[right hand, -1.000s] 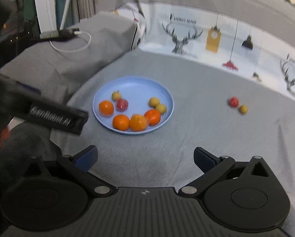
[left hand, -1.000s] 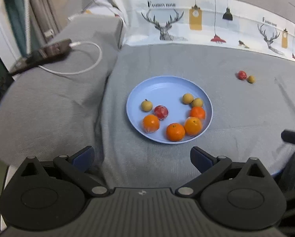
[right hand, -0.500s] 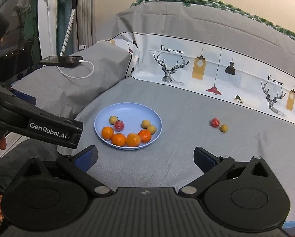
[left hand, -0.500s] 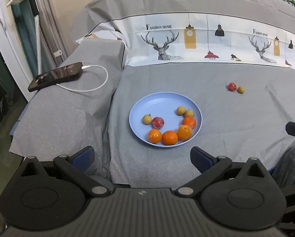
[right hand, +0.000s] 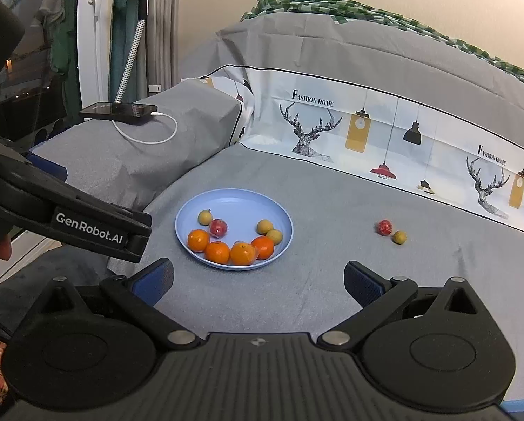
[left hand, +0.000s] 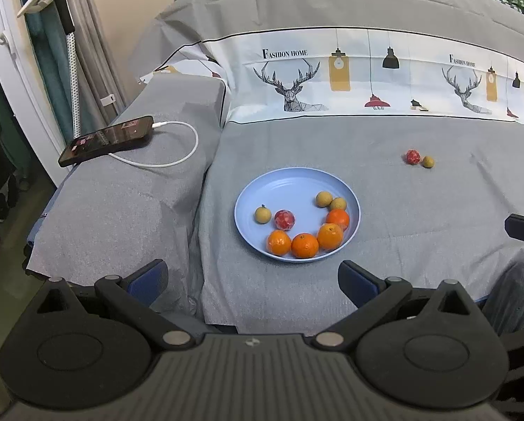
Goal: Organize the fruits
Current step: 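Withdraw both tools from the plate, then grasp the red plum with the left tool while the right tool grasps the yellow fruit, then carry the red plum and yellow fruit to the blue plate and open both tools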
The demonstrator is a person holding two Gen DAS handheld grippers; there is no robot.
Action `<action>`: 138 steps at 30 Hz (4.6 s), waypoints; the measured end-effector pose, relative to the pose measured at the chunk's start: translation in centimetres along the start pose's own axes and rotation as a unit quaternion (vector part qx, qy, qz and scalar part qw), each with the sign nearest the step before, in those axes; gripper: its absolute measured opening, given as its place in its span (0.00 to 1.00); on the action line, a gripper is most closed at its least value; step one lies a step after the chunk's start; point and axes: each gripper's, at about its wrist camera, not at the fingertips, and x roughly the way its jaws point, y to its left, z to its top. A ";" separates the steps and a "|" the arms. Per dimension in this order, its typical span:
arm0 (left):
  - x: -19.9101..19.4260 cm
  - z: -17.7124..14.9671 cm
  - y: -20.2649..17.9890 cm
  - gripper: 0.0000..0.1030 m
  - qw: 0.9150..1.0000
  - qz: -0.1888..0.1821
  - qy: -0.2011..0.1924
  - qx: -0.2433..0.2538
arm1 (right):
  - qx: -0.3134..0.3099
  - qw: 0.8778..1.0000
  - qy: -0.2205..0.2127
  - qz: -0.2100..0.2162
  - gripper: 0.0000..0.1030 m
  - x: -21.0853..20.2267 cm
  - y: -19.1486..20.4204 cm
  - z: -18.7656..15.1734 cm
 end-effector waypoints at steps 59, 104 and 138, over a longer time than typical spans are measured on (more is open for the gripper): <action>17.7 11.5 -6.9 1.00 0.989 -0.002 0.146 0.004 | 0.188 0.962 0.054 -0.188 0.99 31.9 -25.1 -2.9; 17.5 14.3 -14.4 0.33 0.989 -0.132 0.054 0.037 | 0.211 0.932 -0.048 -0.290 0.27 23.7 -28.1 -1.6; -2.3 -0.1 2.4 0.34 0.996 -0.050 0.039 -0.068 | 0.019 0.999 -0.034 0.002 0.27 -1.9 -0.7 0.2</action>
